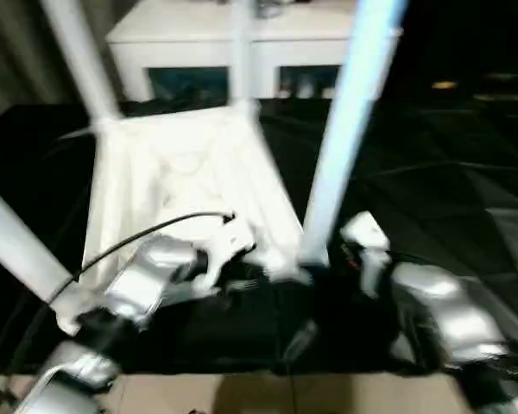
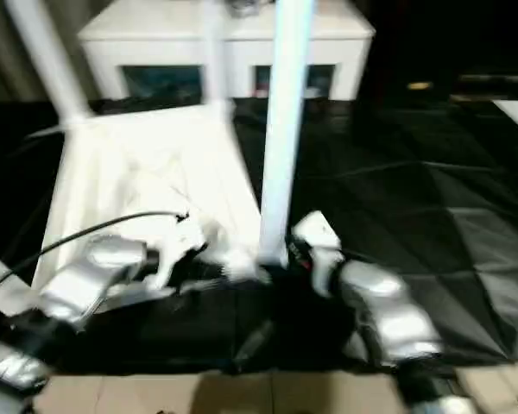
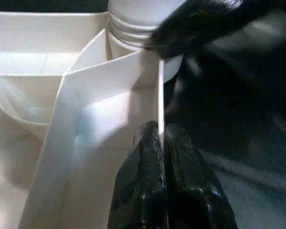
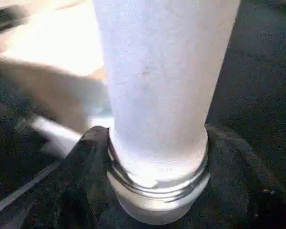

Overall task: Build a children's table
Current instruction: Rotate leg to tighten

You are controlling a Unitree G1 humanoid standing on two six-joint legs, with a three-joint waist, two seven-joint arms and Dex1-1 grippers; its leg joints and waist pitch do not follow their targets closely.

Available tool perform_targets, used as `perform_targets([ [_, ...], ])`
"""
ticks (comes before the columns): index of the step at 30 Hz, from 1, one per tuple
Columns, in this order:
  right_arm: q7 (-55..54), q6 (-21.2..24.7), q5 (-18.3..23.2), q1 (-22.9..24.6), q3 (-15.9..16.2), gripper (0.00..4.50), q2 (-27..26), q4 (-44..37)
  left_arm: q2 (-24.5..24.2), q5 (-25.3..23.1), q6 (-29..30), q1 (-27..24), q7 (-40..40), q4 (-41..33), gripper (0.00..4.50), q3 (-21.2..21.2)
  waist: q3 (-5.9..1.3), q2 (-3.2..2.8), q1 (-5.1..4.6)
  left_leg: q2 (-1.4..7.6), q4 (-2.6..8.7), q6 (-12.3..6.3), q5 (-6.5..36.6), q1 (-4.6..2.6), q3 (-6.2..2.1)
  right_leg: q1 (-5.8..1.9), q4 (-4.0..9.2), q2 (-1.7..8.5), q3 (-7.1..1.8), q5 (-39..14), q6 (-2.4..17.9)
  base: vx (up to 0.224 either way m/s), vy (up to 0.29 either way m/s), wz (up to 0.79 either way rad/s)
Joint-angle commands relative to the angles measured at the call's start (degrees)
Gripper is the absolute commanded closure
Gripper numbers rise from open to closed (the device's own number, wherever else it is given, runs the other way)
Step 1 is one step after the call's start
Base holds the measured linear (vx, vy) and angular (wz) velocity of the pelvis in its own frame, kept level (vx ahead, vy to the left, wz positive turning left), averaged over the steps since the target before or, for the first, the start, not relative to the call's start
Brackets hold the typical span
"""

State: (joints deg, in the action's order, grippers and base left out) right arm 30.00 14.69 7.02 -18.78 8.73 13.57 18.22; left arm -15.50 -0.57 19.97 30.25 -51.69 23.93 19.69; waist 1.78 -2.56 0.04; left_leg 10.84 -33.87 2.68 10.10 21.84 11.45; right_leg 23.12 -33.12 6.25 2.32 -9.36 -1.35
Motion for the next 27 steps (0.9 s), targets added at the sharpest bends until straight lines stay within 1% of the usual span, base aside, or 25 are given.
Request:
perform_targets([
  [1, -10.2, 2.8, -2.9, -1.5, -0.3, 1.83, -3.7, 6.1, 3.6, -0.5, 1.5, 1.3, 4.5, 1.8, 4.5, 0.7, -2.61, 0.4, -0.18, 1.3, 5.08, 2.02, 25.3, -1.2, -1.54, -1.33, 4.75, 1.33, -0.67, -26.5, 8.6, 0.0, 0.0, 0.0],
  [2, -12.0, 2.9, -2.8, -2.2, -0.8, 1.83, -4.7, 7.1, 4.4, -0.6, 1.8, 1.7, 6.0, 2.5, 4.5, 0.4, -2.55, 0.43, -0.41, 1.28, 5.07, 2.22, 25.7, -1.2, -1.55, -1.21, 4.81, 1.29, -0.64, -27.0, 8.3, 0.0, 0.0, 0.0],
  [3, -18.2, 3.4, -2.5, -4.5, -2.8, 1.83, -8.3, 10.3, 7.6, -1.0, 2.6, 3.3, 11.9, 5.3, 4.5, -1.2, -2.5, 0.5, -0.67, 1.13, 4.99, 2.29, 27.0, -1.49, -1.56, -0.84, 5.19, 1.21, -0.55, -28.6, 7.9, 0.0, 0.0, 0.0],
  [4, -21.6, 3.2, -2.5, -5.9, -4.0, 1.83, -10.4, 12.2, 9.4, -1.5, 2.6, 4.3, 15.4, 7.2, 4.5, -2.2, -2.44, 0.51, -0.94, 1.04, 4.87, 2.48, 28.4, -1.79, -1.72, -0.63, 5.53, 1.19, -0.35, -30.3, 7.4, 0.0, 0.0, 0.0],
  [6, -25.5, 1.8, -2.5, -8.6, -5.1, 1.83, -13.4, 15.7, 12.2, -2.6, 0.8, 6.3, 21.7, 10.9, 4.5, -3.6, -2.47, 0.58, -1.34, 0.89, 4.82, 2.32, 29.2, -1.81, -1.93, -0.57, 5.89, 1.21, -0.1, -31.9, 6.5, 0.0, 0.0, 0.0],
  [7, -25.8, 0.5, -2.8, -9.8, -4.6, 1.83, -14.6, 17.4, 13.0, -3.2, -0.2, 7.1, 23.3, 12.3, 4.5, -3.6, -2.55, 0.56, -1.33, 0.82, 4.72, 1.96, 29.5, -1.94, -1.91, -0.38, 6.12, 1.2, -0.09, -31.8, 6.1, 0.0, 0.0, 0.0],
  [8, -25.2, -0.3, -3.2, -10.7, -3.8, 1.83, -15.4, 18.5, 13.4, -3.6, -0.7, 7.6, 24.0, 13.2, 4.5, -3.6, -2.58, 0.64, -1.36, 0.81, 4.74, 1.79, 29.7, -1.91, -1.98, -0.37, 6.13, 1.22, -0.05, -31.7, 6.1, 0.0, 0.0, 0.0],
  [9, -24.9, -1.3, -4.9, -11.1, -2.1, 1.83, -15.5, 18.9, 13.7, -3.6, -1.2, 8.0, 24.1, 13.8, 4.5, -3.5, -2.63, 0.65, -1.25, 0.78, 4.83, 1.3, 29.2, -1.6, -2.0, -0.64, 6.1, 1.25, -0.08, -30.9, 6.0, 0.0, 0.0, 0.0],
  [10, -24.9, -1.7, -5.9, -11.1, -1.3, 1.83, -15.3, 18.7, 13.8, -3.5, -1.5, 8.1, 24.1, 14.0, 4.5, -3.6, -2.71, 0.67, -1.11, 0.86, 4.94, 0.89, 28.2, -1.31, -1.99, -0.83, 5.92, 1.31, -0.2, -29.2, 6.2, 0.0, 0.0, 0.0],
  [12, -24.1, -2.9, -6.4, -10.9, -0.7, 1.83, -15.1, 18.3, 13.7, -3.7, -1.7, 8.2, 23.9, 14.1, 4.5, -3.5, -2.79, 0.75, -1.0, 0.96, 5.07, 0.37, 26.7, -0.91, -1.93, -1.06, 5.53, 1.33, -0.34, -26.5, 7.1, 0.0, 0.0, 0.0],
  [13, -21.5, -4.0, -4.0, -10.2, -2.1, 1.28, -15.3, 16.5, 13.1, -4.1, -2.2, 8.1, 22.9, 13.7, 4.5, -3.2, -2.78, 0.57, -0.94, 0.96, 5.11, 0.04, 26.5, -0.85, -1.87, -1.13, 5.45, 1.34, -0.39, -25.8, 7.5, 0.0, 0.0, 0.0],
  [14, -21.1, -4.1, -3.6, -10.0, -2.5, 1.14, -15.2, 16.1, 13.0, -4.1, -2.2, 8.0, 22.6, 13.6, 4.5, -3.2, -2.78, 0.66, -0.92, 0.95, 5.07, -0.2, 26.5, -0.87, -1.78, -1.11, 5.53, 1.33, -0.41, -25.8, 7.5, 0.0, 0.0, 0.0],
  [15, -19.2, -5.6, -2.3, -9.0, -3.7, 1.11, -14.3, 13.4, 12.0, -4.0, -2.6, 7.5, 20.7, 12.9, 4.5, -3.0, -2.81, 0.68, -0.8, 0.97, 5.04, -0.52, 26.3, -0.94, -1.71, -1.1, 5.55, 1.36, -0.47, -25.8, 7.6, 0.0, 0.0, 0.0],
  [16, -17.6, -5.7, -2.3, -8.1, -3.7, 1.04, -12.5, 10.9, 11.3, -3.1, -2.4, 6.7, 18.6, 11.5, 4.5, -3.2, -2.8, 0.42, -0.71, 0.99, 5.13, -0.75, 26.0, -0.75, -1.75, -1.23, 5.47, 1.36, -0.48, -25.5, 7.5, 0.0, 0.0, 0.0],
  [17, -16.5, -6.2, -2.5, -7.7, -3.6, 0.91, -11.4, 9.8, 11.0, -2.4, -2.5, 6.3, 17.3, 10.9, 4.5, -3.4, -2.83, 0.58, -0.68, 1.01, 5.18, -0.85, 25.5, -0.56, -1.78, -1.48, 5.43, 1.34, -0.47, -25.1, 7.4, 0.0, 0.0, 0.0],
  [18, -16.1, -6.1, -2.4, -7.6, -3.6, 0.78, -11.0, 9.3, 10.9, -2.3, -2.5, 6.2, 17.0, 10.7, 4.5, -3.4, -2.93, 0.67, -0.51, 1.15, 5.19, -1.19, 24.3, -0.47, -1.75, -1.56, 5.21, 1.39, -0.54, -23.7, 7.9, 0.0, 0.0, 0.0],
  [19, -12.4, -5.6, -1.9, -6.5, -3.4, 0.7, -8.5, 6.5, 9.7, -2.2, -3.4, 5.4, 15.2, 9.4, 4.5, -3.0, -2.92, 0.71, -0.51, 1.11, 5.18, -1.44, 23.7, -0.37, -1.74, -1.77, 5.1, 1.37, -0.53, -23.0, 8.2, 0.0, 0.0, 0.0],
  [20, -10.2, -5.1, -1.9, -6.0, -2.8, 0.66, -7.1, 5.2, 9.1, -2.2, -3.7, 5.0, 14.2, 8.9, 4.5, -2.6, -2.84, 1.04, -0.48, 1.2, 5.19, -1.74, 23.4, -0.29, -1.67, -1.87, 5.11, 1.27, -0.55, -22.9, 8.1, 0.0, 0.0, 0.0],
  [21, -2.6, -3.8, -2.4, -3.7, 0.1, 0.58, -1.3, 0.0, 7.1, -2.4, -3.7, 3.9, 11.7, 7.1, 4.5, -1.7, -2.76, 0.98, -0.31, 1.24, 5.1, -1.96, 23.3, -0.36, -1.63, -1.82, 5.04, 1.31, -0.59, -23.4, 8.2, 0.0, 0.0, 0.0],
  [22, 0.0, -3.4, -2.4, -2.8, 1.1, 0.46, 0.8, -1.8, 6.4, -2.5, -3.8, 3.5, 10.7, 6.5, 4.5, -1.3, -2.6, 0.78, 0.05, 1.36, 5.05, -2.38, 23.8, -0.51, -1.57, -1.74, 5.24, 1.36, -0.72, -24.8, 7.5, 0.0, 0.0, 0.0],
  [23, 2.6, -2.6, -2.0, -1.8, 1.8, 0.35, 2.9, -3.8, 5.6, -2.3, -4.3, 3.0, 9.2, 5.8, 4.5, -0.9, -2.62, 0.83, 0.16, 1.42, 5.02, -2.51, 23.7, -0.53, -1.52, -1.65, 5.27, 1.45, -0.84, -25.3, 7.3, 0.0, 0.0, 0.0],
  [24, 5.5, -2.5, -1.5, -0.5, 2.4, 0.35, 5.4, -6.0, 4.6, -1.7, -4.6, 2.2, 6.5, 4.6, 4.5, -0.3, -2.69, 0.57, 0.36, 1.43, 5.06, -2.56, 22.8, -0.5, -1.5, -1.71, 5.21, 1.46, -0.92, -25.1, 7.6, 0.0, 0.0, 0.0],
  [25, 8.9, -2.5, -0.6, 1.0, 2.6, 0.35, 8.2, -8.3, 3.1, -0.3, -5.3, 1.0, 2.0, 2.4, 4.5, 0.6, -2.79, 0.49, 0.73, 1.61, 5.07, -2.49, 22.4, -0.58, -1.51, -1.7, 5.19, 1.51, -0.97, -24.0, 7.8, 0.0, 0.0, 0.0],
  [26, 10.6, -2.2, 0.1, 1.7, 2.6, 0.35, 9.6, -9.5, 2.2, 0.7, -5.9, 0.2, -0.9, 0.9, 4.5, 1.1, -2.83, 0.45, 0.85, 1.69, 5.08, -2.58, 21.9, -0.52, -1.51, -1.78, 4.98, 1.57, -1.07, -22.8, 8.2, 0.0, 0.0, 0.0],
  [27, 12.2, -2.2, 0.7, 2.4, 2.4, 0.35, 10.8, -10.5, 1.2, 1.9, -6.4, -0.7, -4.0, -0.8, 4.5, 1.7, -2.93, 0.5, 0.94, 1.8, 5.09, -2.87, 20.6, -0.43, -1.47, -1.86, 4.67, 1.5, -1.1, -20.1, 9.4, 0.0, 0.0, 0.0],
])
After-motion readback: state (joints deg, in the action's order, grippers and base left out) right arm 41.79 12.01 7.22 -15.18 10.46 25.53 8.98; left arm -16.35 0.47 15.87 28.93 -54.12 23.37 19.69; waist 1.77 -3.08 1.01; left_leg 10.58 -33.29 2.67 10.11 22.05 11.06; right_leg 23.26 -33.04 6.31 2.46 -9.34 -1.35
